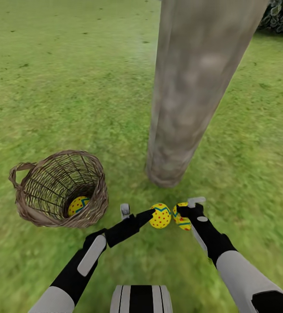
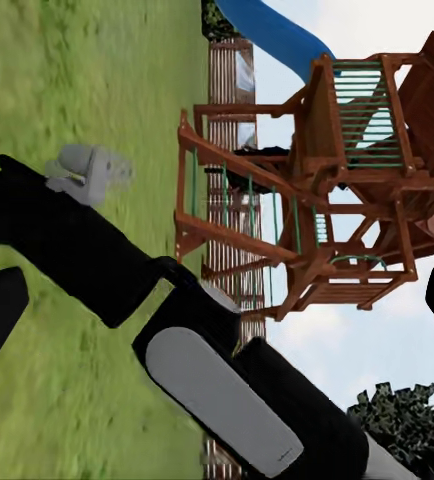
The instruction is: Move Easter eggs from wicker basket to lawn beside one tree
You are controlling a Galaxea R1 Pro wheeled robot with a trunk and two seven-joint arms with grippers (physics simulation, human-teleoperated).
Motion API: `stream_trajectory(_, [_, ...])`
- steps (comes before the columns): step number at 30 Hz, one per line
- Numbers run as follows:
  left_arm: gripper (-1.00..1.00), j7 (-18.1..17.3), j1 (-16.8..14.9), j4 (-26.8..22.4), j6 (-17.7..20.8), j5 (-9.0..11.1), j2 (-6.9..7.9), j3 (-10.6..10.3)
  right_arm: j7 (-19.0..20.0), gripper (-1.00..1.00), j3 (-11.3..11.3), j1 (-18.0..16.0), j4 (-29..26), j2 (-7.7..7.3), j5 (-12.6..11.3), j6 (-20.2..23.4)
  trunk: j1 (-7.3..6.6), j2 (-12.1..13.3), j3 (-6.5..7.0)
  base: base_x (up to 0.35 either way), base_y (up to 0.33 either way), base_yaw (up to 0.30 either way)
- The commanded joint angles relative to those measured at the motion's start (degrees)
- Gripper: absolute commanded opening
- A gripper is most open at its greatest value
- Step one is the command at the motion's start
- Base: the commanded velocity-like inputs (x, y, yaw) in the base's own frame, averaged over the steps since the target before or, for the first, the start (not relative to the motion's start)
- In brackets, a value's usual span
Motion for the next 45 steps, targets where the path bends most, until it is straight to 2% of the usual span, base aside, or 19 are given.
stream_trajectory(1, [1.0,0.0,0.0,0.3,0.4,0.5,0.0,0.0,-0.5,1.0,0.5,0.2,-3.7,-0.15,0.0,1.5,-0.03,0.0,0.19,0.0,0.0,0.0])
stream_trajectory(2, [1.0,0.0,0.0,0.6,0.4,0.5,0.0,0.0,-0.5,1.0,0.5,0.4,-7.7,-0.3,-0.1,4.5,-0.05,0.0,0.41,0.0,0.0,0.0])
stream_trajectory(5, [1.0,0.8,-0.2,0.7,0.5,0.4,0.02,0.1,-0.5,1.0,0.4,0.6,-13.1,-0.46,-0.2,11.1,-0.13,0.1,1.08,0.0,0.0,0.0])
stream_trajectory(6, [1.0,2.3,-0.4,0.7,0.6,0.5,0.03,0.1,-0.4,1.0,0.3,0.6,-14.7,-0.47,-0.3,14.4,-0.16,0.1,1.3,0.0,0.0,0.0])
stream_trajectory(8, [1.0,5.3,-0.9,0.4,0.9,0.8,0.06,0.2,-0.4,1.0,0.3,0.6,-19.4,-0.51,-0.4,23.8,-0.21,0.1,1.74,-0.12,0.0,0.0])
stream_trajectory(11, [1.0,5.8,-1.2,0.1,1.2,0.9,0.11,0.2,-0.4,1.0,0.3,0.6,-24.3,-0.56,-0.3,34.3,-0.29,0.1,2.41,-0.308,0.0,0.0])
stream_trajectory(13, [1.0,5.8,-1.2,-0.1,1.4,0.9,0.12,0.2,-0.4,1.0,0.3,0.6,-25.5,-0.56,-0.3,38.7,-0.34,0.2,2.85,-0.322,0.0,0.0])
stream_trajectory(20, [1.0,5.6,-1.3,-0.6,1.6,0.9,0.32,0.3,-0.3,1.0,0.5,0.6,-26.4,-0.48,-0.3,40.1,-0.52,0.3,4.4,-0.257,0.0,0.0])
stream_trajectory(24, [1.0,5.4,-1.3,-3.3,2.7,1.0,0.72,0.5,-0.2,1.0,0.3,0.6,-27.2,-0.51,-0.3,45.0,-0.62,0.3,5.29,-0.005,0.0,0.0])
stream_trajectory(27, [1.0,5.3,-1.3,-4.9,3.9,1.0,1.1,0.6,-0.2,1.0,0.5,0.6,-27.2,-0.53,-0.3,46.0,-0.7,0.4,5.95,0.0,0.0,0.0])
stream_trajectory(31, [1.0,5.1,-1.3,-7.2,5.0,2.4,1.32,0.6,0.5,1.0,0.6,0.6,-26.8,-0.48,-0.4,46.0,-0.8,0.4,6.84,0.0,0.0,0.0])
stream_trajectory(33, [1.0,4.7,-1.3,-7.3,7.8,3.5,1.26,0.6,3.1,1.0,0.4,0.6,-26.6,-0.64,-0.5,45.9,-0.85,0.4,7.28,0.0,0.0,0.0])
stream_trajectory(35, [1.0,4.6,-1.3,-7.3,8.8,4.0,1.24,0.6,6.7,1.0,0.3,0.6,-26.5,-1.23,-0.6,45.9,-0.91,0.5,7.72,0.0,0.0,0.0])
stream_trajectory(37, [1.0,4.3,-1.3,-7.9,9.4,4.1,1.25,0.6,13.5,1.0,0.2,0.6,-26.5,-1.57,-0.6,45.9,-0.96,0.5,8.17,0.0,0.0,0.0])
stream_trajectory(39, [1.0,3.0,-1.3,-9.9,10.3,4.1,1.31,0.6,19.1,1.0,0.1,0.6,-26.5,-2.57,-0.6,46.0,-1.01,0.5,8.61,0.0,0.0,0.0])
stream_trajectory(42, [1.0,2.3,-1.3,-11.5,11.8,4.8,1.4,0.6,23.2,1.0,0.1,0.6,-26.7,-3.37,-0.5,46.0,-1.09,0.6,9.27,0.0,0.0,0.0])
stream_trajectory(45, [1.0,2.2,-1.3,-12.1,12.1,7.1,1.4,0.4,26.2,1.0,0.1,0.6,-26.9,-3.88,-0.4,46.0,-1.16,0.6,9.94,0.0,0.0,0.0])
